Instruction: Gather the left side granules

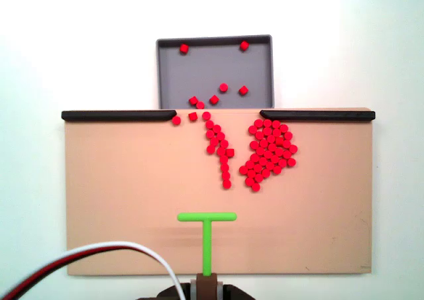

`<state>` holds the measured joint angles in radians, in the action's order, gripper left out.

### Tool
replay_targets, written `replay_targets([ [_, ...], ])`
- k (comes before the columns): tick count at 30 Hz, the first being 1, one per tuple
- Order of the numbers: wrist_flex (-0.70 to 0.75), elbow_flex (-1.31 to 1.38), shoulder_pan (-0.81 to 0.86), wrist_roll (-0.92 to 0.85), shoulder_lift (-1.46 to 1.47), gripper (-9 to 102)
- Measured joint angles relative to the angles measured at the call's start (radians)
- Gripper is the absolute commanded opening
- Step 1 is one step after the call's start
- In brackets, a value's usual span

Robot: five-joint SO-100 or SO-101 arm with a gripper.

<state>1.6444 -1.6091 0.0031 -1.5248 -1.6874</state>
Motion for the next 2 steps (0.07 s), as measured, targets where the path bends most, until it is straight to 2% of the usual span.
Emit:
replay_targets([
  [2, 0.0, 0.0, 0.0, 0.0, 0.0, 0],
])
